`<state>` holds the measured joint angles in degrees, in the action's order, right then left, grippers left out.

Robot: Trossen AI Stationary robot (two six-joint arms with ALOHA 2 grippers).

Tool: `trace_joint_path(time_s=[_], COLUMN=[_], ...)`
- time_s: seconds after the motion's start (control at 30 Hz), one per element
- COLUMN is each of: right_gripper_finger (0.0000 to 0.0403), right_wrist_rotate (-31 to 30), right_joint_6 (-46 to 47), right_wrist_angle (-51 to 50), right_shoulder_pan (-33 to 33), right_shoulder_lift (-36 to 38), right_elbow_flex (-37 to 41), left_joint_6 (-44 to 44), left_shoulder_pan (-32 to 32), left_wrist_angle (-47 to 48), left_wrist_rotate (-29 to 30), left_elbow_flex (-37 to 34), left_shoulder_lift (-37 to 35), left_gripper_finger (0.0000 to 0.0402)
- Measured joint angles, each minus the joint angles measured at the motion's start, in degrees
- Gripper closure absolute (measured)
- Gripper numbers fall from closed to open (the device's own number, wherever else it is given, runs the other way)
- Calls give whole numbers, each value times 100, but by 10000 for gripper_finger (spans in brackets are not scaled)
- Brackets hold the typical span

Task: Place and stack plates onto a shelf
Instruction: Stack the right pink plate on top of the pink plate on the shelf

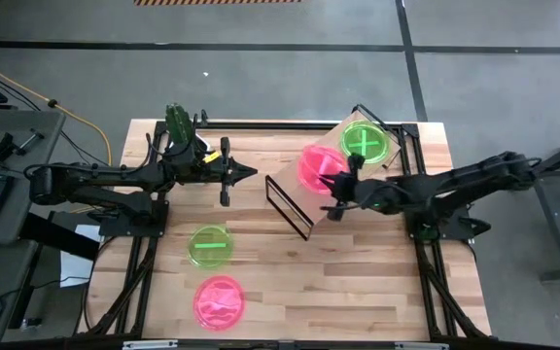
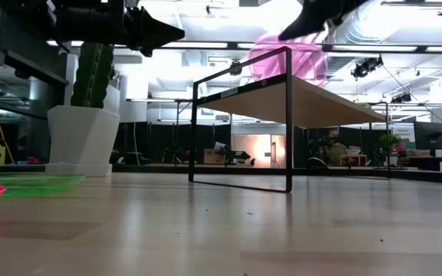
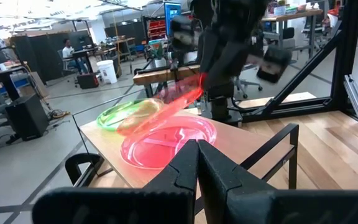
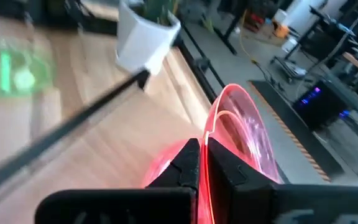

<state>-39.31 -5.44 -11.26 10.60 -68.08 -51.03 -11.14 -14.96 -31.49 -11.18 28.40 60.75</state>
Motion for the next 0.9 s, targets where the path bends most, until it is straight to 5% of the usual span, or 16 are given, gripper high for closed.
trace_joint_path(time_s=[0.67,0.9], right_gripper_finger=[397,307], right_wrist_rotate=[37,-416], right_joint_6=[548,652], right_wrist_angle=[-568,-617], right_shoulder_pan=[-137,-135], right_shoulder_lift=[-650,-650], right_elbow_flex=[0,0], left_joint_6=[2,2], left_shoulder_pan=[1,1], left_wrist_angle=[38,38], left_wrist_rotate=[0,-2], left_elbow_flex=[0,0], left_shoulder_lift=[0,0], left_gripper_finger=[401,401])
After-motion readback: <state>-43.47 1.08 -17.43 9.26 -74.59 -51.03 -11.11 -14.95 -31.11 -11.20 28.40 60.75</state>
